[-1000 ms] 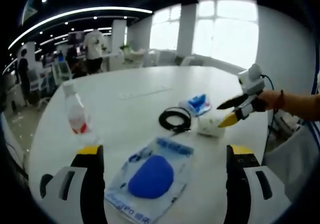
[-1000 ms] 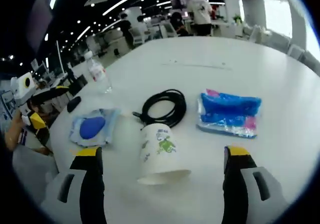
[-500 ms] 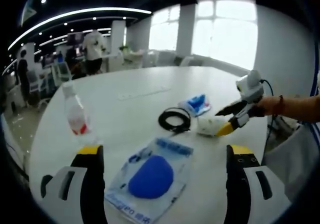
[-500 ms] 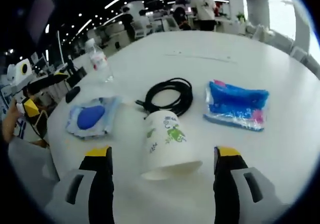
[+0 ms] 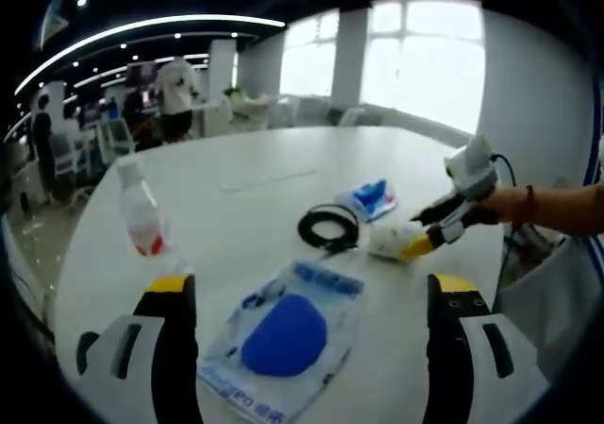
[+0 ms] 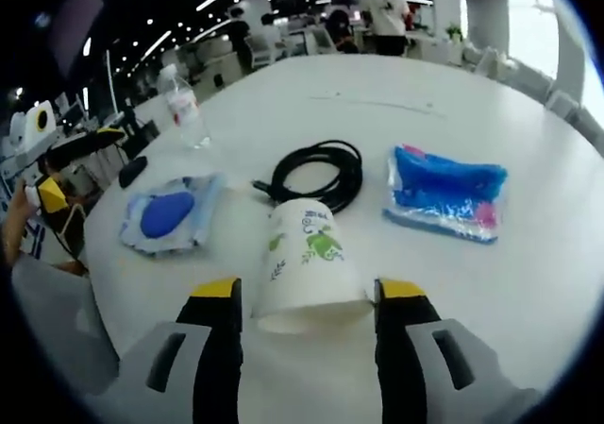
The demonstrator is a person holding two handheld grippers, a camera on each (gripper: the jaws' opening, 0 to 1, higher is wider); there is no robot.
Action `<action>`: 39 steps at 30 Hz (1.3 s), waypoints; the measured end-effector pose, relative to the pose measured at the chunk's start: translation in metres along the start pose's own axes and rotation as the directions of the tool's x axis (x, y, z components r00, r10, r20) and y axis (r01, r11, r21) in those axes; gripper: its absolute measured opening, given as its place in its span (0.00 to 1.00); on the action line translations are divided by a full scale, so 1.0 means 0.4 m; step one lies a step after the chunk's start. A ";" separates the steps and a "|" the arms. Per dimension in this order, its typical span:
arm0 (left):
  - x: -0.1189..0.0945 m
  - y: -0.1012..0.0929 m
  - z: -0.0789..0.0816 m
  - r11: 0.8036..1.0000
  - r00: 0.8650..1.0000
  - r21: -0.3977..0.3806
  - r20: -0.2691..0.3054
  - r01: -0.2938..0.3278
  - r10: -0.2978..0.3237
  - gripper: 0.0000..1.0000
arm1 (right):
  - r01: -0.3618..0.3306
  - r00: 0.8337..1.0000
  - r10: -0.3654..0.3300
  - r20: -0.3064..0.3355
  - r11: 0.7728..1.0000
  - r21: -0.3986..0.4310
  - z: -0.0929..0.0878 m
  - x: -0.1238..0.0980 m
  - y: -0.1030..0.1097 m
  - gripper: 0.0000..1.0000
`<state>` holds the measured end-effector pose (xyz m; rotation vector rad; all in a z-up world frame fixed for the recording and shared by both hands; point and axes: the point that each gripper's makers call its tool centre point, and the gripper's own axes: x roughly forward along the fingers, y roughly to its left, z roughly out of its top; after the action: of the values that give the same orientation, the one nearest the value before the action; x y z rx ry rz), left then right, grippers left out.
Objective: Arrange the tabletop items into an orderly group along one side of the table until the central work area is clear of visible clutter.
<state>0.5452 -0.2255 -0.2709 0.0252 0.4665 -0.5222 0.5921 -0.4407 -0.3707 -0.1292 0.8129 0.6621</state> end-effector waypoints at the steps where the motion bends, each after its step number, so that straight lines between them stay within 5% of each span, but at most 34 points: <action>1: 0.000 -0.001 0.001 1.000 1.000 -0.003 0.003 0.002 -0.002 0.99 | 0.001 1.000 -0.001 0.000 1.000 0.004 0.000 0.000 -0.001 0.53; 22: 0.007 -0.032 0.005 0.999 0.999 0.014 0.009 0.044 -0.044 0.99 | -0.038 0.999 0.034 0.031 0.988 0.149 0.020 -0.019 0.017 0.45; 39: 0.024 -0.105 -0.001 0.990 0.993 0.071 -0.006 0.121 -0.120 0.97 | -0.072 0.996 0.056 0.075 0.971 0.227 0.060 -0.057 0.064 0.36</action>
<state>0.5319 -0.2664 -0.2716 0.0667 0.4531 -0.6576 0.5806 -0.4232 -0.3343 0.1291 0.8245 0.6251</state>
